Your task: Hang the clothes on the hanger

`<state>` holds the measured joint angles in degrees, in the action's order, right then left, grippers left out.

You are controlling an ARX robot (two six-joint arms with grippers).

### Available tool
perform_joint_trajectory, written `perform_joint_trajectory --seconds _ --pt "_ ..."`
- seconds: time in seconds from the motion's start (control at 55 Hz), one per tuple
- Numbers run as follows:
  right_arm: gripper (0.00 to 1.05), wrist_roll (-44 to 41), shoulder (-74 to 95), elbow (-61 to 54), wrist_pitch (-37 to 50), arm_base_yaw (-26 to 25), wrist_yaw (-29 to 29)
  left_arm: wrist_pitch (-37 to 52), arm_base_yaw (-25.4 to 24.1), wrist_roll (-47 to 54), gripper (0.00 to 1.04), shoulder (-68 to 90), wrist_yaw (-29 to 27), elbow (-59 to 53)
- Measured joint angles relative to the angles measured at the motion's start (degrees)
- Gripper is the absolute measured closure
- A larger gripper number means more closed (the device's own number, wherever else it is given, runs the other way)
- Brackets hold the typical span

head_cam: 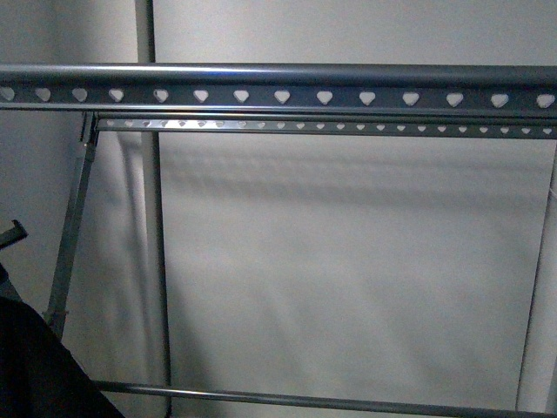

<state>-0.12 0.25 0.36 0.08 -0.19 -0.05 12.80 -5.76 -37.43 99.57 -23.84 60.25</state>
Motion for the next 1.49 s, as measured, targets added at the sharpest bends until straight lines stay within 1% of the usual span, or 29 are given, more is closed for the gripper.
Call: perform_joint_trajectory --seconds 0.055,0.073,0.236,0.273,0.4,0.545,0.6,0.655,0.673,0.709,0.782,0.8,0.855,0.891,0.909,0.945,0.964,1.0,1.036,1.055,1.073,1.091,1.109,1.127,1.164,1.255,1.382,1.418,1.491 --pt "0.07 0.0 0.0 0.0 0.0 0.0 0.0 -0.3 -0.4 -0.3 0.71 -0.6 0.7 -0.6" --pt "0.07 0.0 0.0 0.0 0.0 0.0 0.0 -0.6 -0.6 -0.5 0.76 -1.1 1.4 -1.1" --pt "0.07 0.0 0.0 0.0 0.0 0.0 0.0 -1.8 -1.4 -1.6 0.99 -5.9 6.8 -4.9" --pt "0.07 0.0 0.0 0.0 0.0 0.0 0.0 -1.9 -1.5 -1.8 1.01 -7.3 8.3 -6.3" --pt "0.07 0.0 0.0 0.0 0.0 0.0 0.0 -4.1 -0.9 2.5 1.01 -15.8 15.4 -12.9" --pt "0.07 0.0 0.0 0.0 0.0 0.0 0.0 -9.2 0.9 9.9 1.01 -27.7 25.8 -19.9" --pt "0.07 0.0 0.0 0.0 0.0 0.0 0.0 -12.2 1.6 14.2 1.01 -32.6 31.2 -22.1" --pt "0.07 0.0 0.0 0.0 0.0 0.0 0.0 -15.2 2.0 20.6 1.01 -37.8 38.3 -24.0" --pt "0.07 0.0 0.0 0.0 0.0 0.0 0.0 -15.5 2.0 20.6 1.01 -38.1 39.0 -24.0" --pt "0.07 0.0 0.0 0.0 0.0 0.0 0.0 -18.1 1.6 26.0 1.01 -40.9 44.5 -23.9" --pt "0.07 0.0 0.0 0.0 0.0 0.0 0.0 -21.7 1.0 32.6 1.01 -42.6 50.6 -22.8" --pt "0.07 0.0 0.0 0.0 0.0 0.0 0.0 -24.4 0.3 37.0 1.01 -42.6 54.0 -21.5" --pt "0.07 0.0 0.0 0.0 0.0 0.0 0.0 -29.8 -0.6 45.4 1.01 -41.4 60.7 -18.1" --pt "0.07 0.0 0.0 0.0 0.0 0.0 0.0 -32.5 -1.0 50.8 1.01 -40.2 63.1 -16.4" --pt "0.07 0.0 0.0 0.0 0.0 0.0 0.0 -34.2 -1.2 55.5 1.01 -39.2 65.4 -15.2" --pt "0.07 0.0 0.0 0.0 0.0 0.0 0.0 -35.6 -1.3 59.5 1.01 -37.9 67.2 -13.9" --pt "0.07 0.0 0.0 0.0 0.0 0.0 0.0 -36.8 -1.4 65.8 1.01 -36.5 68.0 -12.7" --pt "0.07 0.0 0.0 0.0 0.0 0.0 0.0 -38.9 -1.3 71.6 1.01 -34.4 67.9 -10.7" --pt "0.07 0.0 0.0 0.0 0.0 0.0 0.0 -42.0 -1.2 81.9 1.01 -31.2 67.8 -7.5" --pt "0.07 0.0 0.0 0.0 0.0 0.0 0.0 -42.5 -1.1 81.9 1.01 -30.8 67.8 -7.0" --pt "0.07 0.0 0.0 0.0 0.0 0.0 0.0 -44.5 -0.9 87.6 1.01 -28.7 67.8 -4.8" --pt "0.07 0.0 0.0 0.0 0.0 0.0 0.0 -44.9 -0.8 89.7 1.01 -28.2 67.8 -4.4" --pt "0.07 0.0 0.0 0.0 0.0 0.0 0.0 -46.7 -0.4 95.0 1.01 -26.1 67.2 -2.2" --pt "0.07 0.0 0.0 0.0 0.0 0.0 0.0 -47.1 -0.2 96.1 1.01 -25.7 67.0 -1.8" --pt "0.07 0.0 0.0 0.0 0.0 0.0 0.0 -49.2 0.8 104.2 1.01 -22.1 66.4 1.7" --pt "0.07 0.0 0.0 0.0 0.0 0.0 0.0 -49.8 3.2 112.5 1.01 -17.8 65.1 6.0" --pt "0.07 0.0 0.0 0.0 0.0 0.0 0.0 -44.8 8.1 122.6 1.01 -12.5 59.8 12.0" --pt "0.07 0.0 0.0 0.0 0.0 0.0 0.0 -43.1 9.2 124.7 1.01 -11.4 58.5 13.3" --pt "0.07 0.0 0.0 0.0 0.0 0.0 0.0 -40.7 11.1 126.2 1.01 -9.7 58.1 15.1"
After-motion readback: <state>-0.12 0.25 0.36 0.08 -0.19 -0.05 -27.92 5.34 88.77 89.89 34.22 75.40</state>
